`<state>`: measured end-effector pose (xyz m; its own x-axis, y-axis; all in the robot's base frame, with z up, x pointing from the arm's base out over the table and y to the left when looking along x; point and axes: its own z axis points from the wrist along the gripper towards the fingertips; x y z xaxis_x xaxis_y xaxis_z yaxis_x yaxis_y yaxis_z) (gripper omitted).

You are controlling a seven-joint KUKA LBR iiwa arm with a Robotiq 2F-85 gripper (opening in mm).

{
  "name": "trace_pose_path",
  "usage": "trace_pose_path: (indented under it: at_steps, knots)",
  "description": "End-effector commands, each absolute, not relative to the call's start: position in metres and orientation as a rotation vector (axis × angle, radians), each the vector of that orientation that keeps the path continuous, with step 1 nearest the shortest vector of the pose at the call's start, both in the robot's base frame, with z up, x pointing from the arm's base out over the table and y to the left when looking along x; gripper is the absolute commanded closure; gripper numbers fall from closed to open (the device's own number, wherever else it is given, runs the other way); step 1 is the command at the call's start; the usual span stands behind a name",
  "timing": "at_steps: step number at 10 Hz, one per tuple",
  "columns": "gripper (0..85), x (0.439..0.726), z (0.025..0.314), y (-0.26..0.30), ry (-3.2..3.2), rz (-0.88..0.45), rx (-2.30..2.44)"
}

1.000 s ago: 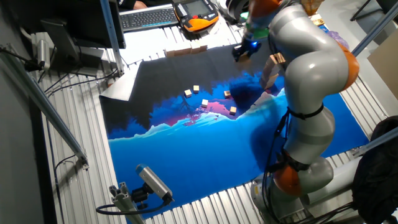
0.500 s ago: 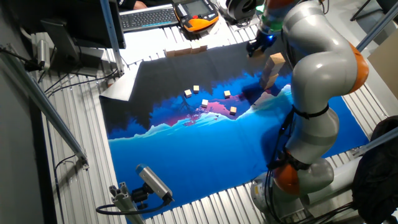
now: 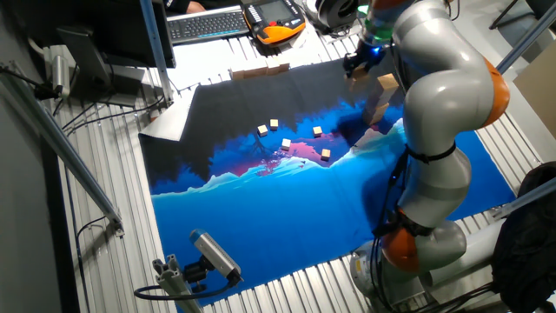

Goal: Stack the blocks in a vertical line of five

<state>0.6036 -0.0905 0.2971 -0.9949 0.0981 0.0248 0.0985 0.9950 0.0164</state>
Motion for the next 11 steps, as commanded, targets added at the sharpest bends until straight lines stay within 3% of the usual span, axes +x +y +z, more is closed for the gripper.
trace_pose_path:
  at_steps: [1,7,11]
  knots:
    - [85.0,0.604,0.297,-0.091,-3.121,-0.018,-0.171]
    - [85.0,0.604,0.299,-0.093,-3.142,0.017,-0.141]
    - [85.0,0.602,0.335,-0.148,-3.113,0.012,0.008]
